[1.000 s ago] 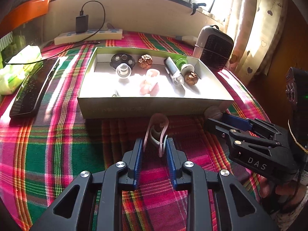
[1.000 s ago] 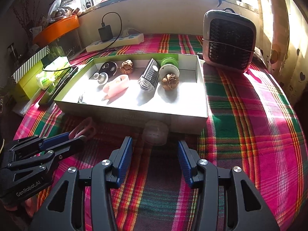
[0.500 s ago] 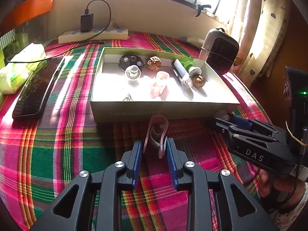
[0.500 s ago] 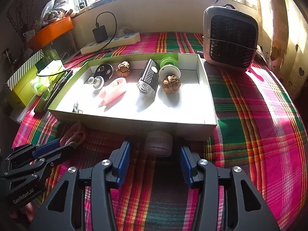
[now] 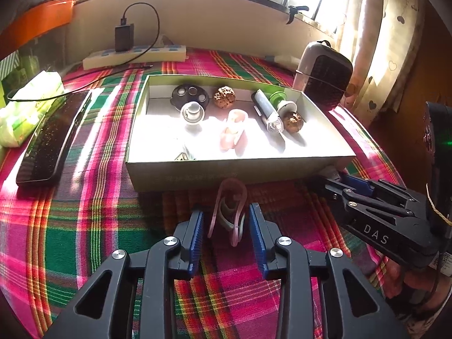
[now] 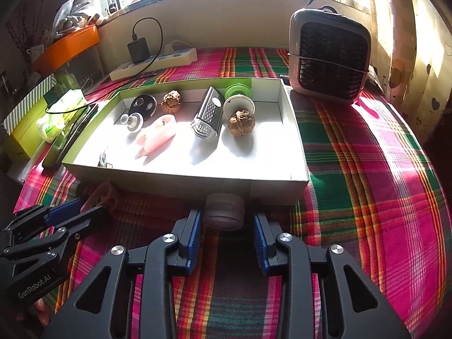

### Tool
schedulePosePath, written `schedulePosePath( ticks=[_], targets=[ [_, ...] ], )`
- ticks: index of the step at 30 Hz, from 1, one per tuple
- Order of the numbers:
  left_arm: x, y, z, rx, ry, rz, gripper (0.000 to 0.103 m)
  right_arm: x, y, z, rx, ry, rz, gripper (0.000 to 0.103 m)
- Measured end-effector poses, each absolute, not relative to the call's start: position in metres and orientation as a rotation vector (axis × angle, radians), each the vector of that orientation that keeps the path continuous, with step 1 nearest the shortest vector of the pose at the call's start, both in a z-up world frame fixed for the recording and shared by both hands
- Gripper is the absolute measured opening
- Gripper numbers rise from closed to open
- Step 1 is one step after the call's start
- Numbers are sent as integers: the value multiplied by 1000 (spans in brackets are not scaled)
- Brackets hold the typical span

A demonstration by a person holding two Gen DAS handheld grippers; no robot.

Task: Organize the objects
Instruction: 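Grasp the pink clip with the left tool while the right tool grasps the small white jar, then lift and carry the pink clip and white jar with both tools over the box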

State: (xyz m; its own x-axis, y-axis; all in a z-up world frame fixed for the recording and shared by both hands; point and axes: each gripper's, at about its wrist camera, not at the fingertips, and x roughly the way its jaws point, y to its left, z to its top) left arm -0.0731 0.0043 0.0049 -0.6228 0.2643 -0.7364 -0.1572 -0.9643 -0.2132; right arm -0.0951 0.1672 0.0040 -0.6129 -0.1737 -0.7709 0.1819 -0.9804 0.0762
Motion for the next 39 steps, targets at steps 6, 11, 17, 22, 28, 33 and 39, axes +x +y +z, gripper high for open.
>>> schedulePosePath(
  ticks=[6,11,17,22,28,33,39],
  targets=[
    [-73,4,5,-1227,-182,2641,24,-94,167,4,1263,13,-2647,29],
    [-73,4,5,-1228,-180,2641,24,-92,167,4,1260,9,-2641,29],
    [-73,4,5,-1228,-180,2641,24,-92,167,4,1259,6,-2637,29],
    [-73,4,5,-1228,-180,2641,24,-91,167,4,1258,7,-2636,29],
    [-73,4,5,-1228,-178,2641,24,-90,167,4,1255,4,-2630,29],
    [-73,4,6,-1229,-180,2642,23,-89,166,5,1253,-1,-2622,29],
    [-73,1,7,-1223,-185,2650,22,-86,165,7,1235,-6,-2611,29]
  ],
)
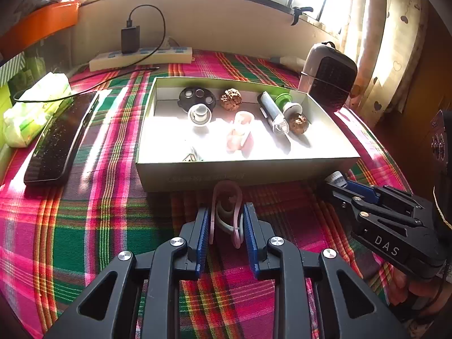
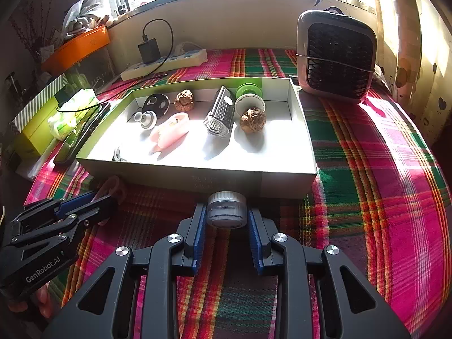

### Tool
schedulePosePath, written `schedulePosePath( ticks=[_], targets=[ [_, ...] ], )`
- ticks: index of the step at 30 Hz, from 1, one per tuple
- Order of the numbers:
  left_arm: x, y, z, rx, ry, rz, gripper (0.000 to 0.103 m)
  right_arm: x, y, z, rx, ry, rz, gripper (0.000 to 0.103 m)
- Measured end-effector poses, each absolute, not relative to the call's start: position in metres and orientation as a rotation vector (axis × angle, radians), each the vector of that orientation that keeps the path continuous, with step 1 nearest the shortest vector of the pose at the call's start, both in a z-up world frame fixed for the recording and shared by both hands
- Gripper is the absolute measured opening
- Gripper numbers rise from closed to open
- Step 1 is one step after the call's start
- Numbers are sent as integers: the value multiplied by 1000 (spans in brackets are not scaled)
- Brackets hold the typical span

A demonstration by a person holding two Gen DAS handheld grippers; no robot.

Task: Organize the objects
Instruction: 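Lift and carry the pink clip and white jar with both tools over the box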

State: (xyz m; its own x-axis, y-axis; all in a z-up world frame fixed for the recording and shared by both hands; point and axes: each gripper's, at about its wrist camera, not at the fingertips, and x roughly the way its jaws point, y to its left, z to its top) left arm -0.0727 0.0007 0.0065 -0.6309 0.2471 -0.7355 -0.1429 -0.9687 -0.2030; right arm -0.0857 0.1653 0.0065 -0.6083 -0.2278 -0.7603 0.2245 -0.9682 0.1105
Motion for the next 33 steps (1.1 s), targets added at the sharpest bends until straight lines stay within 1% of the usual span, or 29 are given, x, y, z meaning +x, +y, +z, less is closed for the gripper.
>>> schedulePosePath(
  ticks=[20,33],
  targets=[
    [-61,-1,24,-1177,-174,2673,21,-72,165,22,1174,-11,-2613,29],
    [-69,-4,43,-1134,-170,2697,21,-73,166,41,1116,6,-2626,29]
  ],
)
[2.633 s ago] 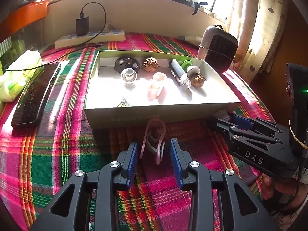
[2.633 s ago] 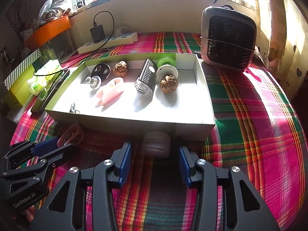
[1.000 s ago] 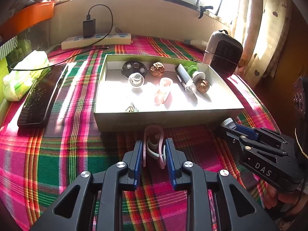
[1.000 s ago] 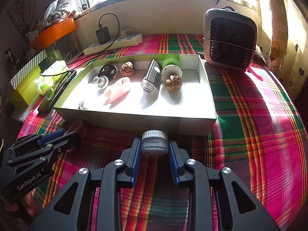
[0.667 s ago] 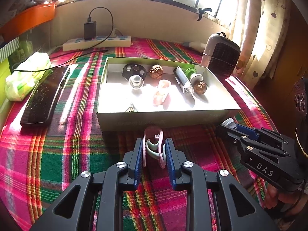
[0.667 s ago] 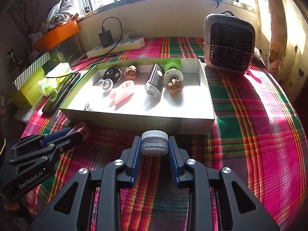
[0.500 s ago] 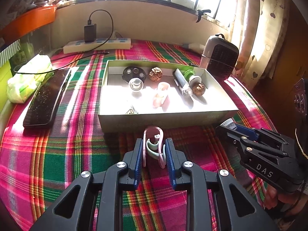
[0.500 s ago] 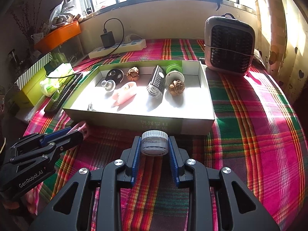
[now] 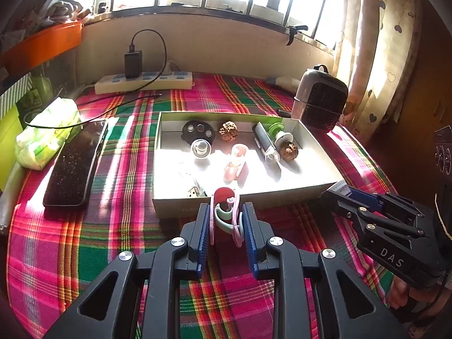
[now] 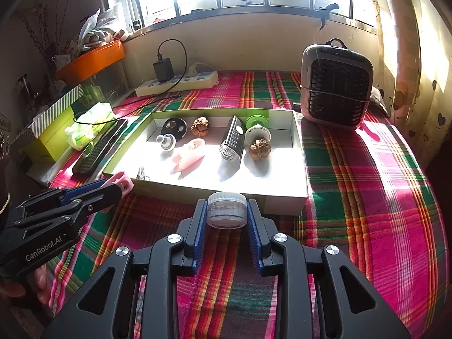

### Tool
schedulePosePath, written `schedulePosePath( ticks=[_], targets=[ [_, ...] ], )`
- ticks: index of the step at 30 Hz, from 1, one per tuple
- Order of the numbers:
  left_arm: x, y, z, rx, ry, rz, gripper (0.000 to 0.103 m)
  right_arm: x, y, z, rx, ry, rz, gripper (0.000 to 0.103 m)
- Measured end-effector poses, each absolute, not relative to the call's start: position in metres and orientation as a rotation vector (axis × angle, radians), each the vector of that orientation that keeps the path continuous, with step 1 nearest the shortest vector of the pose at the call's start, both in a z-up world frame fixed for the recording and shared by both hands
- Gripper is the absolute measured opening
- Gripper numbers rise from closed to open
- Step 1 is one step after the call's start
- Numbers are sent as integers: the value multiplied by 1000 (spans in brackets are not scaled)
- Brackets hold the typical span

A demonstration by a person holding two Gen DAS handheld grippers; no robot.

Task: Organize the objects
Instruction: 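Lift and carry the pink clip and white jar with both tools over the box, then lower both tools into the box and open them to release clip and jar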

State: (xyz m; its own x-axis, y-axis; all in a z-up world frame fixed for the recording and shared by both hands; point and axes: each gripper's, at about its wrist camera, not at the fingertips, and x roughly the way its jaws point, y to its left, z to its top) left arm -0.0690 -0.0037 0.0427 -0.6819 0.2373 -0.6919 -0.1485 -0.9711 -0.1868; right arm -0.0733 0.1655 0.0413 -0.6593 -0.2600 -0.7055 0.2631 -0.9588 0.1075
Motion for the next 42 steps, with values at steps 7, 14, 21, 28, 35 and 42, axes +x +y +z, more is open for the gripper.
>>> schedulePosePath(
  ticks=[7,14,21,28,35,42],
  targets=[
    [-82,-3,47,-1127,-159,2701,21,-84,167,48,1104,15,-2634,29],
    [-102,-4,45,-1136,-159,2704,21,-105,169,49,1113,8,-2633,29],
    [-124,-7,39,-1162,-163,2706,21,-126,169,43,1149,20,-2621,29],
    [-142,-5,31,-1191,-142,2702,21,-145,167,34,1183,40,-2612,29],
    [-154,-2,23,-1220,-129,2691,21,-156,165,25,1225,45,-2589,29],
    [-160,0,17,-1243,-114,2684,21,-163,163,17,1251,58,-2582,29]
  ],
)
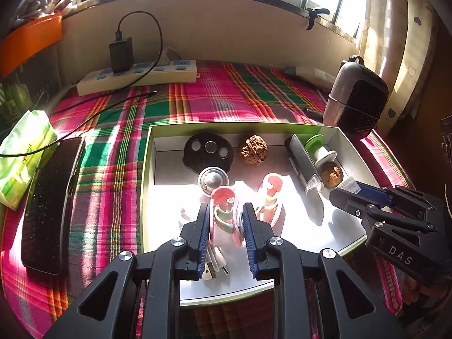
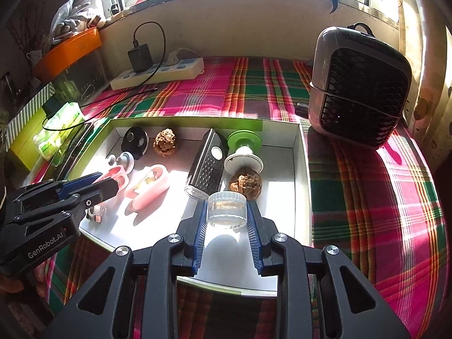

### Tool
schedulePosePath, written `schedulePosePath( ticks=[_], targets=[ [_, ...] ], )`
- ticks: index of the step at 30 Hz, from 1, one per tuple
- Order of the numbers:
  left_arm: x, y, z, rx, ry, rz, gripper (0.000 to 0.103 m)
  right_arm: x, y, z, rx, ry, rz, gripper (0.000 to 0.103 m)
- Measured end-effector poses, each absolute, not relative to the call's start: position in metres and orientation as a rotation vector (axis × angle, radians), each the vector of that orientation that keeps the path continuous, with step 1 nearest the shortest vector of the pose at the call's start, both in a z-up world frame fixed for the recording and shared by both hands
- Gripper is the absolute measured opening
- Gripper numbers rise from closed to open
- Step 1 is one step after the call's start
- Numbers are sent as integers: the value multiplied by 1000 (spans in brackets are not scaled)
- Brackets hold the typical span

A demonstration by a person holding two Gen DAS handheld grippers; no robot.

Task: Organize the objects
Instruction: 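Lower both tools into the box and open them to release clip and jar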

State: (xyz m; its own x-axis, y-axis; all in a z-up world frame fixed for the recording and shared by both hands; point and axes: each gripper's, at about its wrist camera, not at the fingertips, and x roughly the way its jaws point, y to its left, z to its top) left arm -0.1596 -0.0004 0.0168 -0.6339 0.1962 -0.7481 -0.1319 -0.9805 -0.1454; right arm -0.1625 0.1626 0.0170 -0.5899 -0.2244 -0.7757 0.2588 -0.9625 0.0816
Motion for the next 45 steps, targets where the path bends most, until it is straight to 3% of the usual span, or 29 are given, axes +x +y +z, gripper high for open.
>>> schedulePosePath(
  ticks=[35,45],
  targets=[
    [-169,3,12,-1283,-29,2723,23,-169,159,9,1258,126,-2612,29],
    [-164,8,12,-1295,-5,2755,32,-164,157,10,1245,103,-2611,47]
  ],
)
